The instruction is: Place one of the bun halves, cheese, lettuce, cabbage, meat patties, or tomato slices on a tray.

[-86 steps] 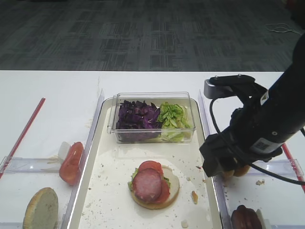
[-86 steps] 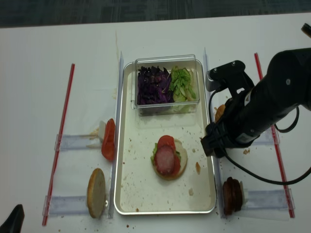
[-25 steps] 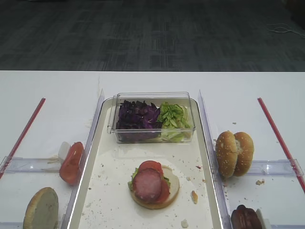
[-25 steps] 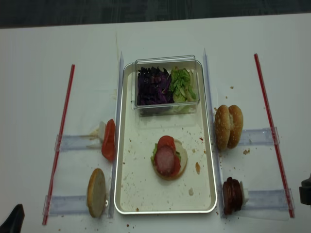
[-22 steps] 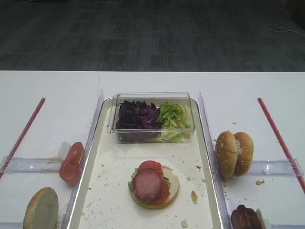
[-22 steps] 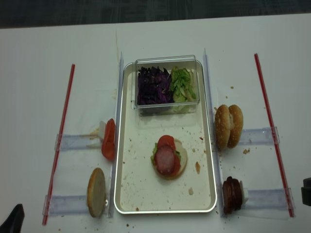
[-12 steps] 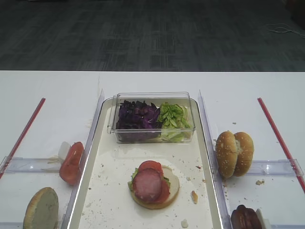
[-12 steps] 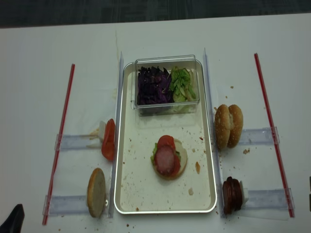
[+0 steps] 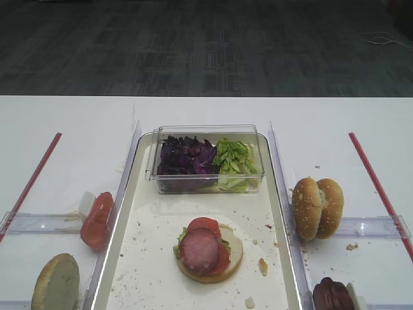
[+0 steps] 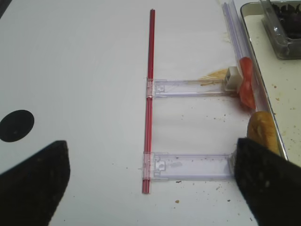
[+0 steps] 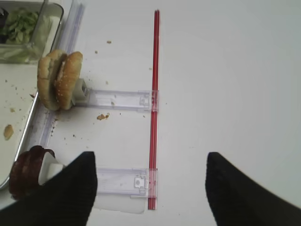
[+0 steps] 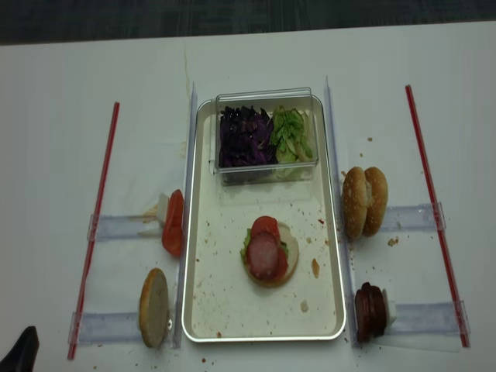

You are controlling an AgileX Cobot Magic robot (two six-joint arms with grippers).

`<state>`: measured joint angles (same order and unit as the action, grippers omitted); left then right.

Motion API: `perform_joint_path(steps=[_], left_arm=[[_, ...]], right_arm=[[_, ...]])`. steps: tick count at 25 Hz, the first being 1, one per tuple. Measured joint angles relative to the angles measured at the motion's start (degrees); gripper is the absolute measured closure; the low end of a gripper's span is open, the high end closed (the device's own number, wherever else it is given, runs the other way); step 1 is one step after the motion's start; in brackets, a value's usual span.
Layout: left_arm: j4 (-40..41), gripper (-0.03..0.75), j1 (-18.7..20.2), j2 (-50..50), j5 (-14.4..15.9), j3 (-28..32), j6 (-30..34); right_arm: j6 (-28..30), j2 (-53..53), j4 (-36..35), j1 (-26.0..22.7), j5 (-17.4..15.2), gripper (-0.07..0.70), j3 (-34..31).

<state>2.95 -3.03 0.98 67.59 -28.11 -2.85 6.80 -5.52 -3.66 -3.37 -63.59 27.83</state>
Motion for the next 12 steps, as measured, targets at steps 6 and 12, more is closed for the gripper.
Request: perform_joint_path(steps=[6, 12], left_arm=[[0.0, 0.030, 0.0, 0.0, 0.0, 0.0, 0.0], [0.0, 0.030, 0.0, 0.0, 0.0, 0.0, 0.0]], right_arm=[[-0.4, 6.2, -0.1, 0.0, -0.2, 0.105, 0.0], [-1.5, 6.4, 0.4, 0.0, -0.5, 0.105, 0.0]])
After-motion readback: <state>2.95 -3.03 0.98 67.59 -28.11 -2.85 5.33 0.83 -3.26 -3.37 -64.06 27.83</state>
